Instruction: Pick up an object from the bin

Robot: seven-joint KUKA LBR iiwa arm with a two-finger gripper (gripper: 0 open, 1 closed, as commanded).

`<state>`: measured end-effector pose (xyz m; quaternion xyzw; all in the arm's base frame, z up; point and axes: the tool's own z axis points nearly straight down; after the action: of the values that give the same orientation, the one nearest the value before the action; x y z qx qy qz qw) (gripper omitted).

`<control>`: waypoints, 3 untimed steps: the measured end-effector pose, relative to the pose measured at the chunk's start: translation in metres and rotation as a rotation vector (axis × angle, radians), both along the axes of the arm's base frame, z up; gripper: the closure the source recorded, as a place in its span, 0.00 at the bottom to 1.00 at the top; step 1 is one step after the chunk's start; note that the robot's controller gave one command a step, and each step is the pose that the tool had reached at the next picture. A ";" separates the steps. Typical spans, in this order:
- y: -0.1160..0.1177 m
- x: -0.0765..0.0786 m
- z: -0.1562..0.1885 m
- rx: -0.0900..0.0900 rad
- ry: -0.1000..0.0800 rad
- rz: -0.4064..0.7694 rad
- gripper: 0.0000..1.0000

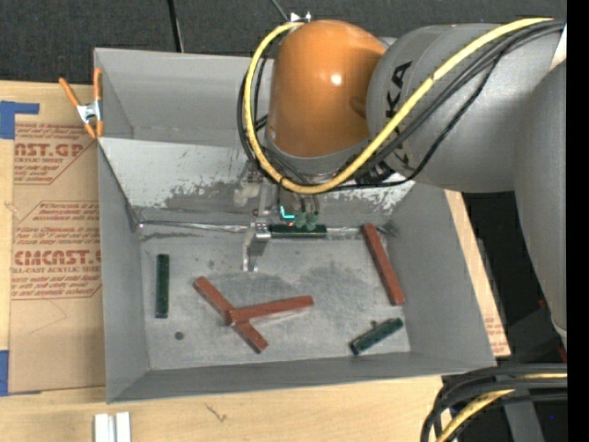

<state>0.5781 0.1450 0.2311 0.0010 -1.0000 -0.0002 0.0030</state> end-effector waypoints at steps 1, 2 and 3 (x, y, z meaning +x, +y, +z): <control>-0.001 0.002 0.005 0.001 -0.008 -0.001 0.00; -0.008 0.000 -0.042 0.002 -0.014 -0.009 0.00; -0.008 -0.003 -0.112 0.001 -0.011 0.034 0.00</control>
Offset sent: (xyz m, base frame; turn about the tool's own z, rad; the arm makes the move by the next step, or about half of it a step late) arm -0.0076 -0.0268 -0.1464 0.0315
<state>0.5749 0.1371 0.1195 0.0181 -0.9998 -0.0006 -0.0026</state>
